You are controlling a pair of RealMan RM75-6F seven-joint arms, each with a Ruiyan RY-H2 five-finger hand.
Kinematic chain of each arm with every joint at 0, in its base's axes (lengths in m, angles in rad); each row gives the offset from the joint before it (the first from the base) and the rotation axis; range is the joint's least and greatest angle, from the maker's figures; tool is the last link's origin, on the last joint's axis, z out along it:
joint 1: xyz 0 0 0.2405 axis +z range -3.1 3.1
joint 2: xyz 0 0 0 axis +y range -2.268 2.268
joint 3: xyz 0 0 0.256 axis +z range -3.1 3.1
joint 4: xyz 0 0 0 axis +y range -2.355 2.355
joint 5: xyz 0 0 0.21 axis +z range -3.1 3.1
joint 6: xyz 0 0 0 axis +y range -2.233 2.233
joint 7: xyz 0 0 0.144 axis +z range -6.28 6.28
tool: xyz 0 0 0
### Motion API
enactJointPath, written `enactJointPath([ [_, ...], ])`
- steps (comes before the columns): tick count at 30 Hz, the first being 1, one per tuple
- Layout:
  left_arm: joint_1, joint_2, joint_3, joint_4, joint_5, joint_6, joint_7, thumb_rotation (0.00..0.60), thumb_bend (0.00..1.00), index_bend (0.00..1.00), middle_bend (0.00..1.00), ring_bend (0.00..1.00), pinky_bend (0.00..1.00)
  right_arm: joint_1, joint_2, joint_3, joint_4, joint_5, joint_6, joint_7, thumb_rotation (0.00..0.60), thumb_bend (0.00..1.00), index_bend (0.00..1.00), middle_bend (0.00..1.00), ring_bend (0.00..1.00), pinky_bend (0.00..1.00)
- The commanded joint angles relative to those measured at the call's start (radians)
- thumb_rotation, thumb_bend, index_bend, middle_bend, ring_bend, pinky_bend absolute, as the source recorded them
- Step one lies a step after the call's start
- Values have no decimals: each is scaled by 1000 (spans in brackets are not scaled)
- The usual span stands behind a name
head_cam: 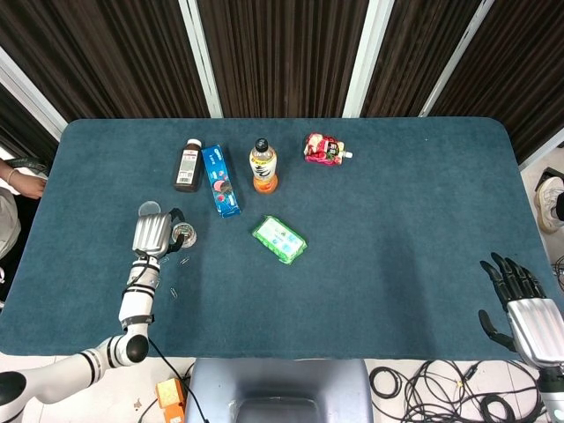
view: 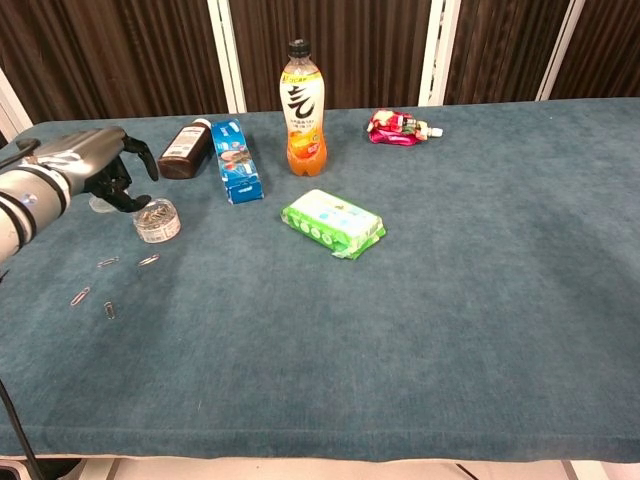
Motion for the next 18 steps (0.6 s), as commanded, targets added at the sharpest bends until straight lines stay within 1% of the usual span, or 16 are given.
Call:
enactJointPath([
  [1, 22, 31, 15, -49, 26, 34, 3, 600, 350, 406, 1000, 999, 1000, 0, 0, 0, 0, 0, -1, -1, 600, 373, 0, 0, 0, 126],
  [2, 34, 47, 23, -79, 39, 54, 5, 600, 347, 351, 991, 969, 998, 0, 0, -1, 0, 0, -1, -1, 600, 374, 0, 0, 0, 126],
  [3, 87, 109, 52, -189, 98, 133, -13, 600, 346, 277, 931, 885, 962, -1, 0, -2, 1, -1, -1, -4, 600, 374, 0, 0, 0, 126],
  [4, 148, 186, 101, -310, 172, 197, -45, 600, 344, 224, 859, 800, 907, -2, -1, -3, 1, -2, -1, -7, 600, 373, 0, 0, 0, 126],
  [5, 182, 245, 135, -384, 216, 219, -68, 600, 343, 156, 711, 642, 777, -2, -1, -3, 1, -2, 0, -9, 600, 373, 0, 0, 0, 126],
  [6, 220, 314, 175, -461, 262, 238, -96, 600, 343, 100, 548, 494, 614, -2, -2, -4, 0, -3, -1, -12, 600, 373, 0, 0, 0, 126],
  [8, 287, 416, 244, -555, 362, 298, -152, 600, 343, 27, 316, 279, 360, -3, -5, -4, -1, -4, 0, -18, 600, 373, 0, 0, 0, 126],
  [9, 331, 460, 288, -578, 433, 355, -172, 600, 343, 8, 213, 177, 257, -2, -7, -4, -2, -5, -1, -22, 600, 373, 0, 0, 0, 126],
  [10, 362, 481, 317, -576, 489, 405, -180, 600, 344, 1, 134, 105, 184, -1, -9, -3, -3, -4, -3, -27, 600, 373, 0, 0, 0, 126],
  [11, 395, 491, 344, -565, 538, 455, -188, 600, 346, 0, 72, 49, 125, 0, -11, -3, -3, -4, -6, -33, 600, 373, 0, 0, 0, 126],
  [12, 437, 494, 374, -543, 591, 518, -200, 600, 347, 0, 28, 19, 81, 2, -14, -3, -4, -1, -12, -40, 600, 373, 0, 0, 0, 126],
  [13, 466, 491, 391, -524, 620, 560, -204, 600, 350, 0, 4, 4, 44, 4, -16, -2, -5, 2, -17, -46, 600, 373, 0, 0, 0, 126],
  [15, 524, 482, 430, -480, 664, 623, -197, 600, 354, 0, 0, 0, 9, 10, -22, 0, -9, 8, -29, -62, 600, 373, 0, 0, 0, 126],
  [17, 562, 466, 454, -439, 691, 653, -205, 600, 353, 0, 0, 0, 1, 14, -28, 1, -12, 13, -38, -78, 600, 373, 0, 0, 0, 126],
  [18, 574, 460, 459, -429, 687, 651, -208, 600, 352, 0, 0, 0, 0, 15, -31, 2, -14, 16, -42, -86, 600, 373, 0, 0, 0, 126],
])
